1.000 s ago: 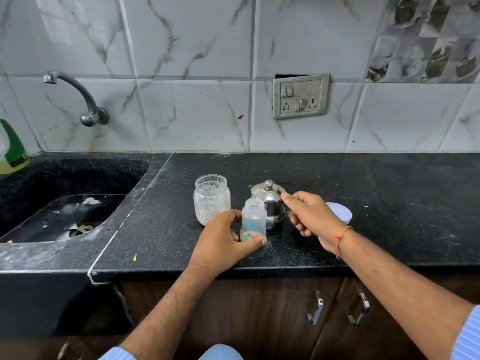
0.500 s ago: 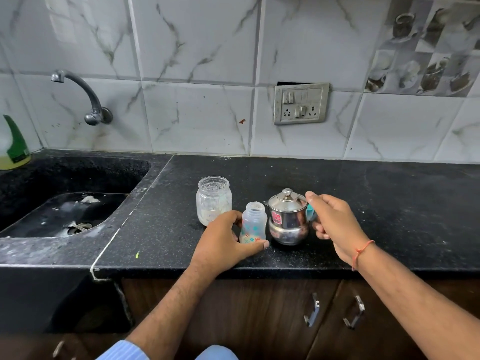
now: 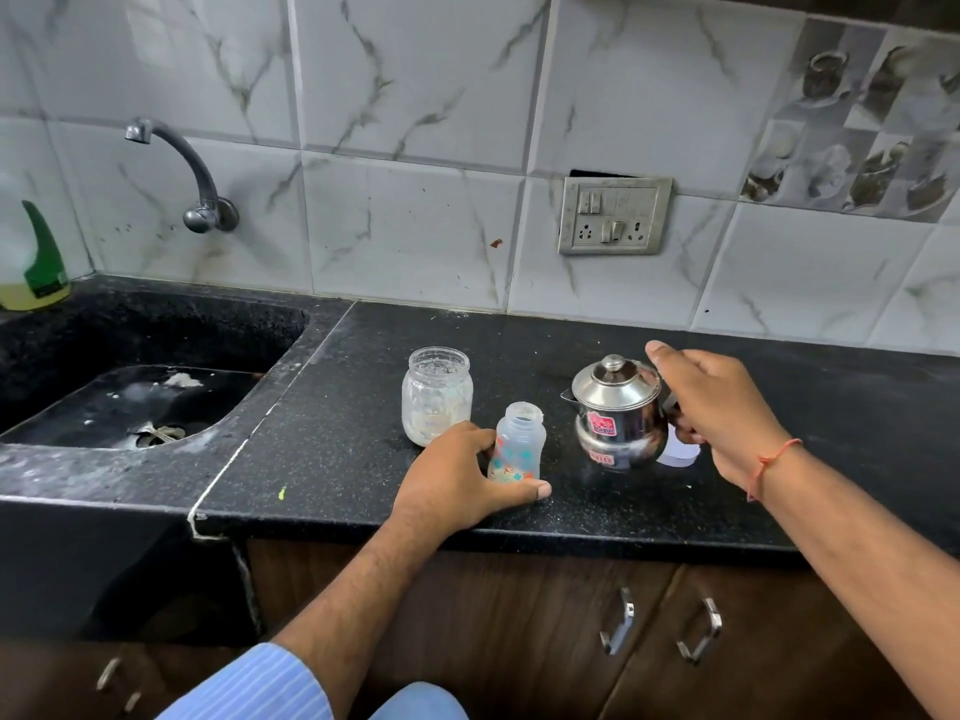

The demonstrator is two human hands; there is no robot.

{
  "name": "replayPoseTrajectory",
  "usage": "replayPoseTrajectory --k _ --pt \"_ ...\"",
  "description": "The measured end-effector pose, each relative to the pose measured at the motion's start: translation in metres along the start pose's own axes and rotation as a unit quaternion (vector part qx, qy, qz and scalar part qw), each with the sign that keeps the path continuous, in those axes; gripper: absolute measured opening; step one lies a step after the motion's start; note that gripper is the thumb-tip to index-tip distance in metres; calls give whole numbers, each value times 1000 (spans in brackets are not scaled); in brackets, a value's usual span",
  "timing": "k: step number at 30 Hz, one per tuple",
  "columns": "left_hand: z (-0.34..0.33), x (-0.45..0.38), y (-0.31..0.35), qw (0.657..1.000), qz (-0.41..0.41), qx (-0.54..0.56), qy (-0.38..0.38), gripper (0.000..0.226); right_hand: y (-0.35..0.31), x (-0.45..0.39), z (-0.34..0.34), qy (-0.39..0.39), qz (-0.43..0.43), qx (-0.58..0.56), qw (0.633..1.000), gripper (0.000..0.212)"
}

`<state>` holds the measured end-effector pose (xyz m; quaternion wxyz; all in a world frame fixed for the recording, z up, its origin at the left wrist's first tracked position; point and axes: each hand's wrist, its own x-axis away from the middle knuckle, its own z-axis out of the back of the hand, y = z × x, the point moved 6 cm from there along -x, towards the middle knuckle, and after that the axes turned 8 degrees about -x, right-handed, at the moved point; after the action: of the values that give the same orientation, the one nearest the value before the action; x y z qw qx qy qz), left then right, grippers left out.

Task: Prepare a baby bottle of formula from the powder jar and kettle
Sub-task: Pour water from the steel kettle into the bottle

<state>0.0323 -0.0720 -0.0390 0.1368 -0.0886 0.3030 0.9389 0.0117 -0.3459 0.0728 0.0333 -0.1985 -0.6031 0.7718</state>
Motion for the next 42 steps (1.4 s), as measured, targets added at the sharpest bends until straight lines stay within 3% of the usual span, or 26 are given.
replayPoseTrajectory --k 5,10,17,27,34,42 --pt "0 1 0 1000 -4 10 -5 61 -19 -8 -16 -27 17 50 998 44" --pt "1 1 0 1000 -4 1 -7 64 -28 -15 -25 -45 27 90 995 56" --pt "0 1 0 1000 -1 -6 -12 65 -33 -18 -34 -72 32 123 989 36" --pt "0 0 0 1000 -1 -7 -15 66 -36 -21 -38 -85 61 186 977 52" --pt "-2 -1 -1 1000 -1 -7 -19 68 -43 -20 -41 -80 73 227 968 40" --pt "-1 -2 0 1000 -1 -12 -24 67 -51 -21 -43 -79 84 248 962 42"
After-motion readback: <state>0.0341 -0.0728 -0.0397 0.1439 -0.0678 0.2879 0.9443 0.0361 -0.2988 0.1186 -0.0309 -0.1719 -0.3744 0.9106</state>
